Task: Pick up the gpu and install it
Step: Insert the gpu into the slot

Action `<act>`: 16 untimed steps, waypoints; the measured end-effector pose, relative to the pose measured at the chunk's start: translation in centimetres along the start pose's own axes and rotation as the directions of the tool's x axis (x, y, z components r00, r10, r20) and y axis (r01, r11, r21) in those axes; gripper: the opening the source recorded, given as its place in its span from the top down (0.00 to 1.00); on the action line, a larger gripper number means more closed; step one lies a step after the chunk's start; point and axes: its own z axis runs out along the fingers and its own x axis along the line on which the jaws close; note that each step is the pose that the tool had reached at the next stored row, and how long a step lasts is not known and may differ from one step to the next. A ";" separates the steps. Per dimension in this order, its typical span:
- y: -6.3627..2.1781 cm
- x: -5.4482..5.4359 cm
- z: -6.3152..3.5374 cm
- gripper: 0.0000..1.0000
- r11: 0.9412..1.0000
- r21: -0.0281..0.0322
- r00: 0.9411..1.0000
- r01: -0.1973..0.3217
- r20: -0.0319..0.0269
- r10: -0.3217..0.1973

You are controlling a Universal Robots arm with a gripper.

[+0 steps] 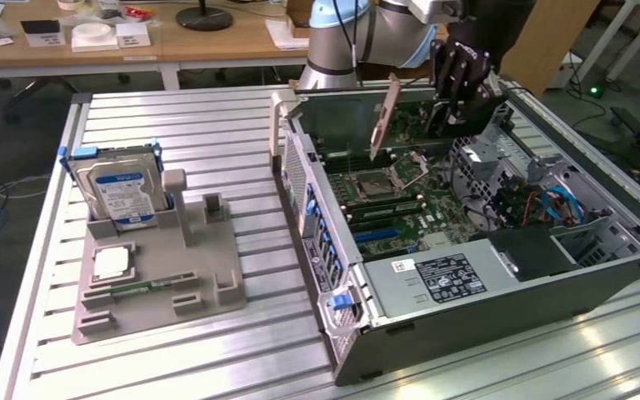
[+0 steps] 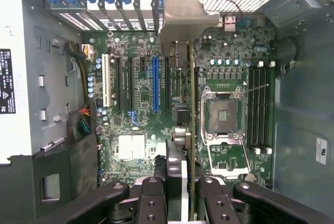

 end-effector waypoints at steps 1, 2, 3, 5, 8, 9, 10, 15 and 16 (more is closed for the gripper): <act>0.00 0.0 0.04 0.72 1.000 0.000 1.000 0.000 0.000 0.000; 0.20 0.0 0.15 0.72 1.000 0.000 1.000 0.000 0.000 0.000; 0.46 0.0 0.22 0.72 1.000 0.000 1.000 0.000 0.000 0.000; 0.86 0.0 0.31 0.72 1.000 0.000 1.000 -0.002 0.000 0.002; 1.03 0.1 0.73 0.72 1.000 0.000 1.000 -0.002 0.000 0.002; 1.04 0.1 0.91 0.72 1.000 0.000 1.000 -0.002 -0.001 0.002; 1.04 0.1 1.10 0.72 1.000 0.001 1.000 -0.002 0.000 0.002; 1.32 0.2 2.00 0.72 1.000 0.002 1.000 -0.024 -0.001 0.024; 1.38 0.2 2.14 0.72 1.000 0.002 1.000 -0.024 -0.001 0.024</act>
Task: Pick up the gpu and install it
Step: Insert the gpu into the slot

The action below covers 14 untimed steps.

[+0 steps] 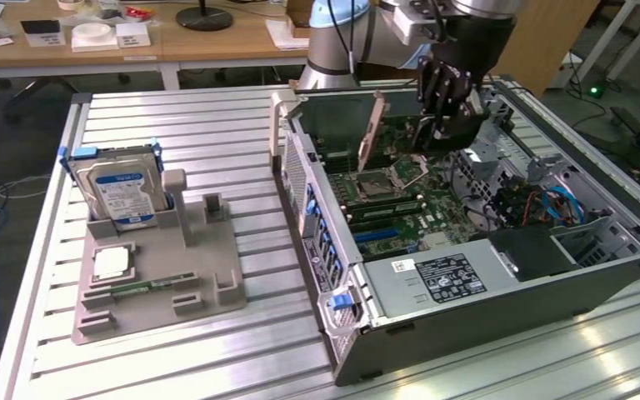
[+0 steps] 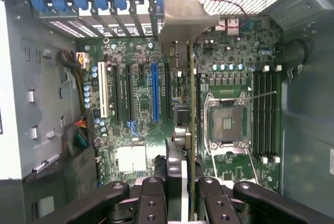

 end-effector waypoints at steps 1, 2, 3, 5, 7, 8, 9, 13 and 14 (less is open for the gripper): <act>0.28 0.0 0.11 0.72 1.000 0.001 1.000 0.000 0.000 0.000; 0.58 0.0 0.21 0.72 1.000 0.004 1.000 0.000 0.000 0.000; 0.70 0.0 0.30 0.72 1.000 0.008 1.000 0.000 0.000 0.000; 0.79 0.1 0.53 0.72 1.000 0.016 1.000 0.000 0.001 0.000; 0.79 0.1 0.89 0.72 1.000 0.017 1.000 0.001 0.001 -0.001; 0.79 0.1 1.07 0.72 1.000 0.017 1.000 0.001 0.001 -0.001; 0.80 0.1 1.26 0.72 1.000 0.017 1.000 0.001 0.001 -0.001; 0.92 0.2 1.66 0.72 1.000 0.017 1.000 0.001 0.001 -0.001; 1.05 0.2 1.73 0.72 1.000 0.017 1.000 0.001 0.001 -0.001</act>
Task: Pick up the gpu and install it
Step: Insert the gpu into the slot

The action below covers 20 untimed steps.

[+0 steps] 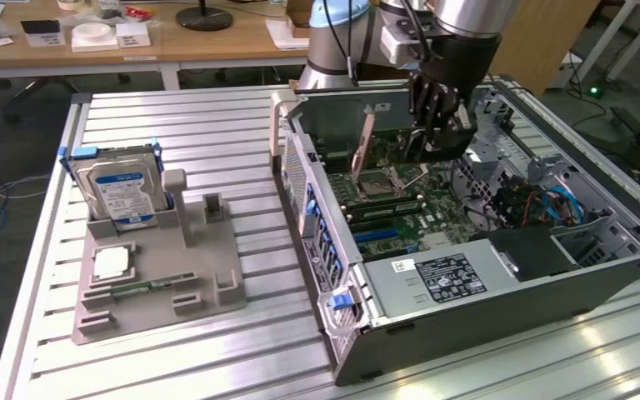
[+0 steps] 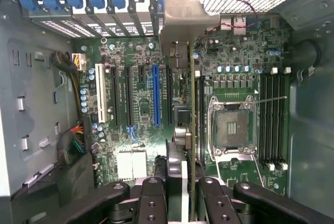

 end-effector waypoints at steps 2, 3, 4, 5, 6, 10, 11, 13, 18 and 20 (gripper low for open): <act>0.05 0.1 0.16 0.72 1.000 0.000 1.000 0.006 0.000 -0.006; 0.05 0.1 0.23 0.72 1.000 0.000 1.000 0.012 0.000 -0.012; 0.06 0.2 0.33 0.72 1.000 0.000 1.000 0.019 0.001 -0.019; 0.06 0.2 0.41 0.72 1.000 -0.001 1.000 0.026 0.001 -0.026; 0.07 0.2 0.51 0.72 1.000 -0.001 1.000 0.031 0.001 -0.031; 0.22 0.3 0.95 0.72 0.999 -0.001 0.999 0.032 0.001 -0.032; 0.43 0.3 1.10 0.72 0.999 -0.001 0.999 0.032 0.001 -0.032; 0.62 0.3 1.41 0.72 0.999 -0.001 0.999 0.032 0.001 -0.032; 0.88 0.5 1.99 0.72 0.999 -0.001 0.999 0.032 0.001 -0.032; 1.27 0.6 2.20 0.72 0.999 -0.001 0.999 0.032 0.001 -0.032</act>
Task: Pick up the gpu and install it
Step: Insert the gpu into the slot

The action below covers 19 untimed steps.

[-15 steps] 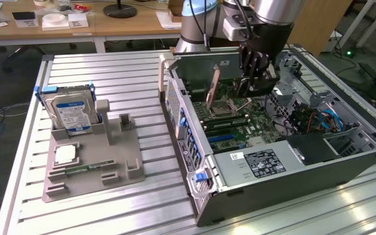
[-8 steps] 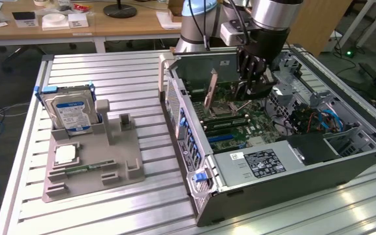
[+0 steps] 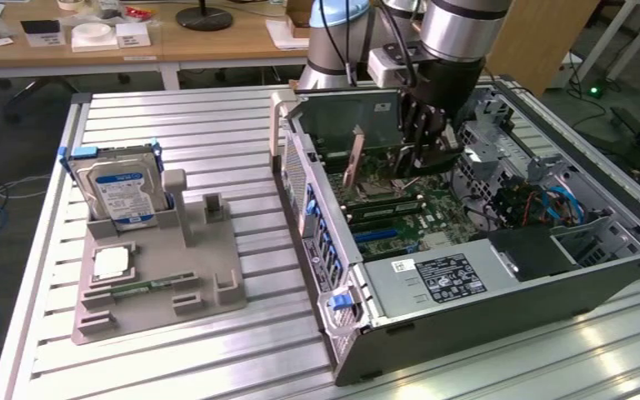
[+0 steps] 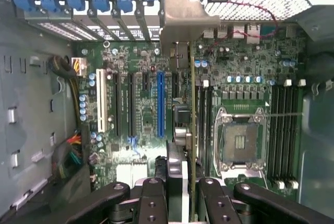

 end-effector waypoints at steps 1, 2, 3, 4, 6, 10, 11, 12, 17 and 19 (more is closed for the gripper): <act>0.10 0.0 0.10 0.72 1.000 0.000 1.000 0.000 0.000 0.000; 0.14 0.1 0.19 0.72 1.000 0.000 1.000 0.000 0.000 0.000; 0.14 0.1 0.27 0.72 1.000 0.000 1.000 0.000 0.000 0.000; 0.15 0.2 0.34 0.72 1.000 0.000 1.000 0.000 0.000 0.000; 0.17 0.4 0.50 0.72 1.000 0.000 1.000 0.000 0.000 0.000; 0.52 0.5 0.91 0.72 1.000 0.000 1.000 0.000 0.000 0.000; 0.65 0.5 1.02 0.72 1.000 0.000 1.000 0.000 0.000 0.000; 0.75 0.5 1.15 0.72 1.000 0.000 1.000 0.000 0.000 0.000; 0.81 0.5 2.05 0.72 1.000 0.000 1.000 0.000 0.000 0.000; 0.92 0.5 2.39 0.72 1.000 0.000 1.000 0.000 0.000 0.000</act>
